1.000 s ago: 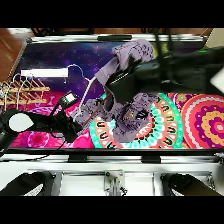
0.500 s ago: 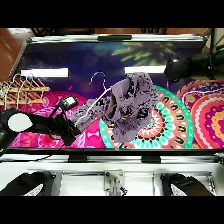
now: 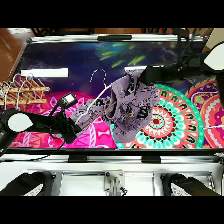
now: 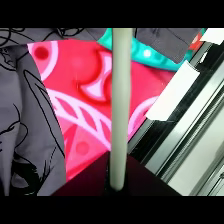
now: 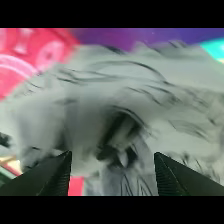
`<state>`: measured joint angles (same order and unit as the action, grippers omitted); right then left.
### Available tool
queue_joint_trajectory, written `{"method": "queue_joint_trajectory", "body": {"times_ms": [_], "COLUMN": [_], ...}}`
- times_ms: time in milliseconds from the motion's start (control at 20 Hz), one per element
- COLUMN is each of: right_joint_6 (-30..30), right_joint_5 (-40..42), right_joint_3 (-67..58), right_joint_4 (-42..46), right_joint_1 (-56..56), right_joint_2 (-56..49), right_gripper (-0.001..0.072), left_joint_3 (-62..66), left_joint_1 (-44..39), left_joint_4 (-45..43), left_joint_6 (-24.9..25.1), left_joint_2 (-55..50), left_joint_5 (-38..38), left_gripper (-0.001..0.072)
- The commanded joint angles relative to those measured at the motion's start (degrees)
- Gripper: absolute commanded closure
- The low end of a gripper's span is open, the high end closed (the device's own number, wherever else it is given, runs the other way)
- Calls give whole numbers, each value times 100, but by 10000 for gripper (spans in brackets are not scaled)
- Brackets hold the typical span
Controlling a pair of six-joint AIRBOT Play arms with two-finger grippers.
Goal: Fold the shirts.
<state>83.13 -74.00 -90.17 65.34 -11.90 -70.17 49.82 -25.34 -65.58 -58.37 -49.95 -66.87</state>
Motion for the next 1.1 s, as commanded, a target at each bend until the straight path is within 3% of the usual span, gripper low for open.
{"method": "queue_joint_trajectory", "body": {"times_ms": [0,150,250,400,500,600,650,700,750,800,1050], "right_joint_6": [-452,-562,-188,-87,153,470,560,651,691,704,876], "right_joint_5": [717,1156,957,647,680,802,929,1073,1207,1287,1698], "right_joint_3": [24,24,26,26,26,26,26,24,24,24,13], "right_joint_4": [-234,125,1095,1261,1311,1565,1648,1727,1759,1755,1779], "right_joint_1": [-446,-894,-1067,-1078,-1078,-1078,-1075,-1069,-1069,-1069,-1071], "right_joint_2": [-46,-50,-94,-210,-304,-372,-380,-380,-380,-380,-20], "right_gripper": [83,83,83,87,294,332,480,556,558,618,621], "left_joint_3": [0,0,0,0,0,0,0,0,0,0,2], "left_joint_1": [2,2,2,2,2,2,2,2,2,2,2], "left_joint_4": [-22,-306,-356,-348,-348,-345,-345,-345,-345,-345,-343], "left_joint_6": [-46,-140,-138,-142,-151,-153,-151,-149,-151,-151,-164], "left_joint_2": [-2,0,0,0,0,0,0,0,0,0,2], "left_joint_5": [20,17,17,20,20,20,22,22,22,22,22], "left_gripper": [647,647,647,647,647,647,647,647,647,647,647]}}
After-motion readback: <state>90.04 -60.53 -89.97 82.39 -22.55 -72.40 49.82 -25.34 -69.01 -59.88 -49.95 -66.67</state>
